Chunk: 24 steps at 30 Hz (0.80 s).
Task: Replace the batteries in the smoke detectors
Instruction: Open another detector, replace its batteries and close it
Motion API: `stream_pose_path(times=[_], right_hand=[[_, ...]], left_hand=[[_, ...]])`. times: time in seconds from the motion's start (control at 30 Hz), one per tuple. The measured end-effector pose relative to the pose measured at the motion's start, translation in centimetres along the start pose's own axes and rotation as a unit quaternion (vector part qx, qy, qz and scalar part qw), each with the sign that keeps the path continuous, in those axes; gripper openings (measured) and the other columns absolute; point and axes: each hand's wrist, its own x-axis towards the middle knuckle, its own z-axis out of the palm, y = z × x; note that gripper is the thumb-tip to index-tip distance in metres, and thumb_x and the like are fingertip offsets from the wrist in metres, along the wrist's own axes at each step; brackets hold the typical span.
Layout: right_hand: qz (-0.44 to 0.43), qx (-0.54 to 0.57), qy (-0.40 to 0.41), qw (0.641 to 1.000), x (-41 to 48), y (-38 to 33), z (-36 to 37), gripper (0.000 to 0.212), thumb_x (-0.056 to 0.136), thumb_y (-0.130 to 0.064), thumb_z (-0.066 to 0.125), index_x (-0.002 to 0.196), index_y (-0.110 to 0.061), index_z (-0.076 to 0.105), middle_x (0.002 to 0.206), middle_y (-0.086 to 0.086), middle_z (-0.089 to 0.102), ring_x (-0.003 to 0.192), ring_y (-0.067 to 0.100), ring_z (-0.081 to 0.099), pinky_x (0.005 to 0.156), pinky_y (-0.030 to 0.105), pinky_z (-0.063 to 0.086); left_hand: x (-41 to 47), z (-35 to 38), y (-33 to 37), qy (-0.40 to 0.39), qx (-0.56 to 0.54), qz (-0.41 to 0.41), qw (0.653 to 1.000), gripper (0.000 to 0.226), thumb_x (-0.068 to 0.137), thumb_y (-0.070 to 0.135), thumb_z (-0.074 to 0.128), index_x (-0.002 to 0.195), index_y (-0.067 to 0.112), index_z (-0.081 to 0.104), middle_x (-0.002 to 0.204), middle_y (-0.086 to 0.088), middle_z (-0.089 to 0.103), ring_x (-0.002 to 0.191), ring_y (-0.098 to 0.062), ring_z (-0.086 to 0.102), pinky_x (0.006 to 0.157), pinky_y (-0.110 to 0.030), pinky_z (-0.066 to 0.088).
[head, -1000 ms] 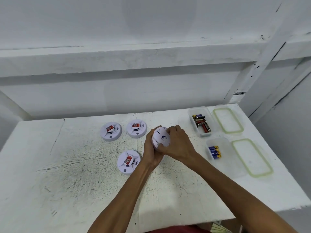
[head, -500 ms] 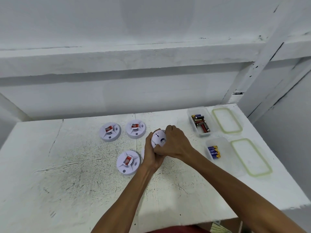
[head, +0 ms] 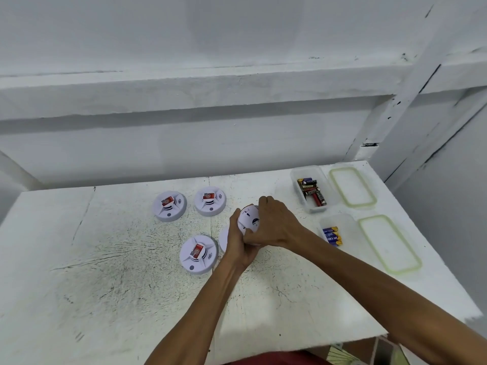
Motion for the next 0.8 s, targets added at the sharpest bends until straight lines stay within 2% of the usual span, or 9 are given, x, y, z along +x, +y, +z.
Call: stream_pose_path(times=[0.07, 0.2, 0.27, 0.37, 0.5, 0.63, 0.73, 0.8], right_hand=[[-0.005, 0.005, -0.004, 1.0, -0.1, 0.2, 0.0, 0.059, 0.071, -0.054, 0.069, 0.099, -0.009, 0.043, 0.09, 0.002, 0.043, 0.083, 0.019, 0.044, 0.07, 0.028, 0.034], [-0.004, 0.017, -0.023, 1.0, -0.6, 0.3, -0.3, 0.058, 0.072, -0.052, 0.072, 0.097, -0.009, 0.042, 0.093, 0.004, 0.045, 0.084, 0.019, 0.044, 0.068, 0.026, 0.031], [-0.004, 0.02, -0.029, 0.999, -0.8, 0.5, -0.5, 0.06, 0.071, -0.054, 0.072, 0.098, -0.01, 0.041, 0.095, 0.004, 0.045, 0.086, 0.02, 0.046, 0.068, 0.027, 0.032], [-0.002, 0.017, -0.043, 0.999, -0.8, 0.3, -0.7, 0.063, 0.069, -0.052, 0.074, 0.101, -0.008, 0.043, 0.098, 0.005, 0.044, 0.088, 0.02, 0.046, 0.068, 0.027, 0.032], [0.019, 0.006, -0.037, 0.999, -0.3, -0.2, -1.1, 0.066, 0.073, -0.052, 0.073, 0.111, -0.004, 0.048, 0.104, 0.009, 0.049, 0.094, 0.022, 0.05, 0.071, 0.027, 0.035], [0.024, 0.052, 0.016, 0.998, -0.3, 0.0, -1.1, 0.065, 0.076, -0.057, 0.073, 0.117, -0.007, 0.06, 0.108, 0.01, 0.057, 0.097, 0.023, 0.056, 0.076, 0.029, 0.04], [0.028, 0.05, 0.031, 0.998, 0.0, -0.2, -1.1, 0.061, 0.074, -0.057, 0.074, 0.109, -0.008, 0.065, 0.101, 0.009, 0.061, 0.09, 0.021, 0.056, 0.072, 0.027, 0.035], [0.033, 0.043, 0.028, 0.998, 0.0, -0.3, -1.1, 0.058, 0.073, -0.056, 0.075, 0.101, -0.007, 0.061, 0.096, 0.006, 0.06, 0.085, 0.018, 0.051, 0.071, 0.026, 0.032]], left_hand=[[0.1, -0.2, -0.3, 0.009, 0.002, -0.003, 1.0, 0.047, 0.106, 0.043, 0.042, 0.094, 0.021, 0.082, 0.104, -0.008, 0.076, 0.099, -0.028, 0.068, 0.079, -0.045, 0.056], [-0.2, -0.3, -0.7, 0.033, 0.01, 0.004, 0.999, 0.032, 0.108, 0.036, 0.041, 0.113, 0.019, 0.068, 0.11, -0.009, 0.072, 0.107, -0.03, 0.063, 0.087, -0.05, 0.051], [-0.2, 0.1, -0.8, 0.039, 0.017, 0.005, 0.999, 0.031, 0.108, 0.035, 0.041, 0.114, 0.016, 0.066, 0.11, -0.01, 0.071, 0.106, -0.028, 0.063, 0.092, -0.049, 0.051], [-0.1, 0.1, -1.0, 0.024, 0.012, 0.014, 1.0, 0.036, 0.108, 0.038, 0.039, 0.108, 0.015, 0.067, 0.097, -0.008, 0.076, 0.099, -0.026, 0.065, 0.08, -0.042, 0.053], [-0.2, 0.0, -0.9, -0.003, 0.02, 0.028, 0.999, 0.042, 0.105, 0.045, 0.043, 0.108, 0.015, 0.073, 0.111, -0.012, 0.074, 0.102, -0.027, 0.07, 0.089, -0.046, 0.054], [0.1, 0.4, 0.5, -0.018, 0.013, 0.047, 0.999, 0.046, 0.103, 0.046, 0.047, 0.116, 0.01, 0.071, 0.12, -0.015, 0.07, 0.106, -0.027, 0.071, 0.088, -0.044, 0.058], [0.3, 0.1, 0.6, -0.017, -0.025, 0.037, 0.999, 0.05, 0.106, 0.041, 0.042, 0.103, 0.009, 0.081, 0.118, -0.015, 0.071, 0.102, -0.026, 0.074, 0.08, -0.04, 0.061], [0.2, 0.0, 0.3, -0.02, -0.025, 0.034, 0.999, 0.052, 0.108, 0.041, 0.04, 0.099, 0.011, 0.082, 0.116, -0.014, 0.073, 0.103, -0.026, 0.073, 0.083, -0.041, 0.06]])
